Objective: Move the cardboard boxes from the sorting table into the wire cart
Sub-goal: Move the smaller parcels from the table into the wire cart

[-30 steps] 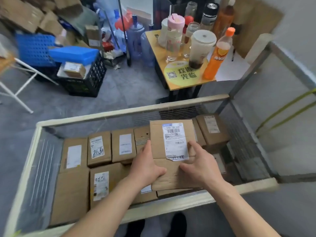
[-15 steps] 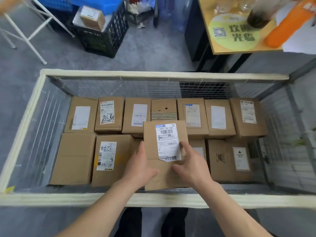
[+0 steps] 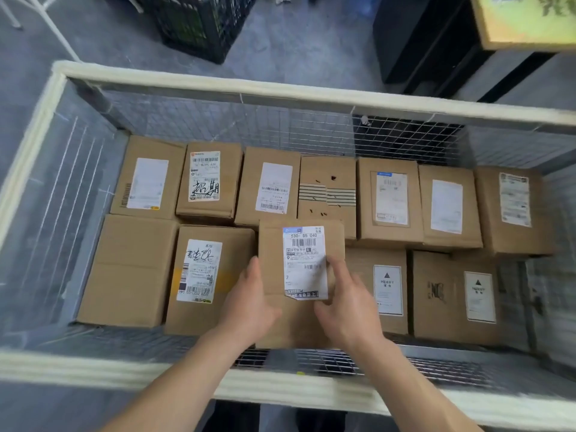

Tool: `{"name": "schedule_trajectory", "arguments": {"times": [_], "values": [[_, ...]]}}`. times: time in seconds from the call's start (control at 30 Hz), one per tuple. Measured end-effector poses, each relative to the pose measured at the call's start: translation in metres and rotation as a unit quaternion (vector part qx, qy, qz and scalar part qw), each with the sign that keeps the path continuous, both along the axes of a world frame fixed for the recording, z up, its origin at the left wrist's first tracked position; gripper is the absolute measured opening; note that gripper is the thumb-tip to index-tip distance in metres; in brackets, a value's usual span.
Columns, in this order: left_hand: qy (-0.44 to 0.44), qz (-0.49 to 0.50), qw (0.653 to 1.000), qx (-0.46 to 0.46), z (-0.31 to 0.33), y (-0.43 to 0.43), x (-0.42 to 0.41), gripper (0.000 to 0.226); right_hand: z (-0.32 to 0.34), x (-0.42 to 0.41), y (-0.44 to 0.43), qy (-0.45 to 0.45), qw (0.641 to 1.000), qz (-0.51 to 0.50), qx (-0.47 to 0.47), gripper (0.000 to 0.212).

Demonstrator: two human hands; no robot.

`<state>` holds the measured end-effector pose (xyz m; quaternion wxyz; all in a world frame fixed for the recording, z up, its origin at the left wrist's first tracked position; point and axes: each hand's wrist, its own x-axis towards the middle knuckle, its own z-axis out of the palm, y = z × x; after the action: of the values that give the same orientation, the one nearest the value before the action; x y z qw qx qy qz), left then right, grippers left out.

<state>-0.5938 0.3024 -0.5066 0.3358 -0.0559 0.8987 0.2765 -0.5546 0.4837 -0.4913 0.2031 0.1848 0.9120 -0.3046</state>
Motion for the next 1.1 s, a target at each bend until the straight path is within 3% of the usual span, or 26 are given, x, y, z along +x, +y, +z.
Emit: {"name": "schedule_trajectory", "arguments": {"times": [0.2,0.43,0.63,1.1], "values": [[-0.011,-0.006,1.0,-0.012,-0.005,-0.009,0.012,0.108,0.003,0.015,-0.008,-0.006,1.0,0.006,-0.007,0.079],[-0.044,-0.024,0.998,-0.025,-0.004,-0.016,0.011,0.111,0.002,0.014,-0.012,-0.061,0.998,0.02,-0.019,0.081],[-0.053,-0.043,0.997,-0.038,-0.024,-0.017,-0.004,0.105,-0.025,-0.004,-0.008,-0.078,0.995,0.055,-0.018,0.081],[-0.042,-0.161,0.971,-0.169,-0.059,-0.013,-0.019,0.087,-0.081,-0.014,-0.011,-0.148,0.981,0.125,0.009,0.088]]}}
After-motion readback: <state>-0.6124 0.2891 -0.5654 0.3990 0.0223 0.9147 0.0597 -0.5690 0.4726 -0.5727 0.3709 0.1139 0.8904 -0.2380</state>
